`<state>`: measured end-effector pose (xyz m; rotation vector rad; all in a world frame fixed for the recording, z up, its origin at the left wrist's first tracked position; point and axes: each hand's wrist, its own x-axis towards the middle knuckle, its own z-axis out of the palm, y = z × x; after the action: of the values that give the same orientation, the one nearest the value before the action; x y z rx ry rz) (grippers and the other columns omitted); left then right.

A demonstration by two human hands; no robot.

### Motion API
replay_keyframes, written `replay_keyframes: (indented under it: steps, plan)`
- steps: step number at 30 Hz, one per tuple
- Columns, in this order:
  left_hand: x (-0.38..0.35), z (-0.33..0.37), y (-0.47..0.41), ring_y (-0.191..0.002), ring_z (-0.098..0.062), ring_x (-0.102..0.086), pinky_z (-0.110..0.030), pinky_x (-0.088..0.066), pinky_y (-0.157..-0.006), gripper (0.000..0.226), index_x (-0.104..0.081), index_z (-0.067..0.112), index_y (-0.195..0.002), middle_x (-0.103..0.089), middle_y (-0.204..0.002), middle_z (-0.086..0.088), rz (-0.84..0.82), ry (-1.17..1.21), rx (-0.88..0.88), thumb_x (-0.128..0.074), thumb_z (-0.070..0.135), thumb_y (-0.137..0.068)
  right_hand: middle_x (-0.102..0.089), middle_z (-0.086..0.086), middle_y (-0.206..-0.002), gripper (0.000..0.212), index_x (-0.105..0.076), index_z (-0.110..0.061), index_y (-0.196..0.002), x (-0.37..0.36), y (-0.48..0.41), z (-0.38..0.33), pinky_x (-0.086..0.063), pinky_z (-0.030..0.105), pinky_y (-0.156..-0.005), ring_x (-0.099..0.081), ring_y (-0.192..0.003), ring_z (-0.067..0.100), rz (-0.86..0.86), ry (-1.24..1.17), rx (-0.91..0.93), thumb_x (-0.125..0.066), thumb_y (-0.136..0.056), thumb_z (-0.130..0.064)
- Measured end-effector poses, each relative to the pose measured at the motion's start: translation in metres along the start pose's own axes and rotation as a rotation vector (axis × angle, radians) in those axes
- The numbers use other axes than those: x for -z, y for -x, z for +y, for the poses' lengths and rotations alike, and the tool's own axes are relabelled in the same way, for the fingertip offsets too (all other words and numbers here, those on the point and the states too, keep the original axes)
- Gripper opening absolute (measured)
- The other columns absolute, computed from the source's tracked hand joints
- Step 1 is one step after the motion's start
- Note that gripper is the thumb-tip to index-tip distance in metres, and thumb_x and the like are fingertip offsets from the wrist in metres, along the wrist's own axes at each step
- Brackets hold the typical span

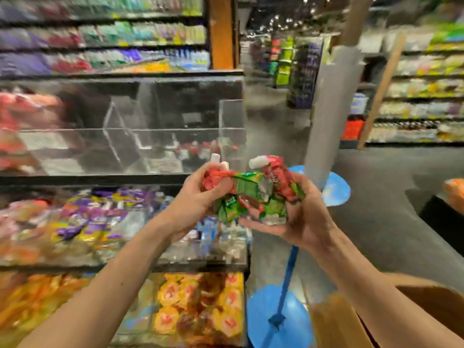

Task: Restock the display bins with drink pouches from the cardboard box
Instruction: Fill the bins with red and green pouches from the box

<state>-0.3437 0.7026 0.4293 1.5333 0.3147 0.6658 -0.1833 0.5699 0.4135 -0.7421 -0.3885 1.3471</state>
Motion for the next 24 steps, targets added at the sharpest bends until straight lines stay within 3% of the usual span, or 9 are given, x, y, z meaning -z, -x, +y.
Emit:
replay_keyframes:
  steps: [3, 5, 9, 14, 17, 19, 20, 22, 24]
  plan:
    - [0.054, 0.005, -0.003, -0.07, -0.007, -0.059, -0.024, -0.052, -0.06, 0.026, -0.056, 0.019, -0.103, -0.064, -0.079, 0.006, 0.037, -0.036, -0.023, -0.065, 0.026, -0.079, -0.059, 0.014, -0.138, 0.057, -0.068, -0.017, -0.127, -0.036, -0.033, 0.014, -0.048, 0.063, -0.094, -0.06, -0.121, 0.038, -0.131, 0.05, 0.002, -0.043, -0.089, -0.051]
    - [0.089, 0.007, -0.007, -0.078, -0.011, -0.062, -0.025, -0.054, -0.066, 0.028, -0.058, 0.016, -0.104, -0.066, -0.087, -0.001, 0.041, -0.067, -0.04, -0.067, 0.026, -0.079, -0.059, 0.018, -0.137, 0.06, -0.066, -0.016, -0.13, -0.06, -0.052, 0.024, -0.052, 0.061, -0.09, -0.06, -0.121, 0.042, -0.19, 0.026, 0.004, -0.046, -0.085, -0.051]
    - [0.147, 0.016, -0.027, -0.08, -0.005, -0.06, -0.017, -0.05, -0.074, 0.03, -0.06, 0.017, -0.109, -0.066, -0.087, 0.007, 0.025, -0.165, -0.12, -0.073, 0.024, -0.082, -0.069, 0.017, -0.121, 0.049, -0.079, -0.018, -0.098, -0.102, -0.089, 0.031, -0.054, 0.06, -0.084, -0.068, -0.104, 0.042, -0.172, 0.096, 0.079, -0.046, -0.081, -0.049]
    - [0.177, 0.047, -0.062, -0.087, 0.005, -0.06, -0.013, -0.048, -0.085, 0.036, -0.056, 0.018, -0.122, -0.068, -0.102, 0.009, -0.003, -0.268, -0.269, -0.07, 0.008, -0.09, -0.074, 0.011, -0.102, 0.045, -0.08, -0.015, -0.089, -0.146, -0.127, 0.021, -0.052, 0.057, -0.09, -0.072, -0.09, 0.032, -0.083, 0.094, 0.178, -0.048, -0.084, -0.046]
    - [0.188, 0.068, -0.091, -0.104, -0.002, -0.061, -0.032, -0.048, -0.103, 0.044, -0.055, 0.027, -0.129, -0.061, -0.132, -0.004, -0.004, -0.469, -0.317, -0.073, 0.023, -0.089, -0.072, 0.009, -0.112, 0.042, -0.078, -0.016, -0.098, -0.165, -0.144, 0.007, -0.048, 0.054, -0.099, -0.069, -0.1, 0.03, -0.081, 0.151, 0.199, -0.047, -0.091, -0.044]
    - [0.191, 0.08, -0.108, -0.122, -0.011, -0.057, -0.041, -0.043, -0.11, 0.056, -0.046, 0.037, -0.139, -0.053, -0.143, -0.003, -0.085, -0.546, -0.329, -0.07, 0.029, -0.089, -0.072, 0.009, -0.105, 0.041, -0.077, -0.014, -0.096, -0.173, -0.156, -0.005, -0.054, 0.045, -0.084, -0.068, -0.092, 0.027, -0.054, 0.17, 0.206, -0.048, -0.092, -0.042]
    - [0.19, 0.086, -0.116, -0.124, -0.007, -0.055, -0.038, -0.042, -0.112, 0.062, -0.037, 0.039, -0.144, -0.051, -0.143, 0.003, -0.119, -0.569, -0.339, -0.067, 0.022, -0.093, -0.07, 0.009, -0.105, 0.04, -0.076, -0.013, -0.097, -0.175, -0.162, -0.011, -0.054, 0.04, -0.079, -0.066, -0.09, 0.025, -0.058, 0.175, 0.21, -0.049, -0.091, -0.042]
    - [0.188, 0.095, -0.129, -0.11, 0.004, -0.059, -0.02, -0.046, -0.103, 0.07, -0.019, 0.038, -0.146, -0.055, -0.13, 0.008, -0.122, -0.559, -0.319, -0.061, 0.01, -0.097, -0.067, 0.009, -0.107, 0.041, -0.074, -0.012, -0.103, -0.177, -0.174, -0.023, -0.051, 0.035, -0.074, -0.063, -0.09, 0.023, -0.117, 0.187, 0.218, -0.048, -0.092, -0.042]
    - [0.188, 0.1, -0.143, -0.102, -0.015, -0.066, -0.027, -0.053, -0.094, 0.06, -0.02, 0.027, -0.141, -0.064, -0.115, -0.011, -0.05, -0.496, -0.249, -0.06, 0.012, -0.098, -0.067, 0.009, -0.106, 0.04, -0.074, -0.013, -0.104, -0.176, -0.183, -0.035, -0.053, 0.035, -0.069, -0.065, -0.087, 0.022, -0.152, 0.197, 0.233, -0.047, -0.092, -0.04]
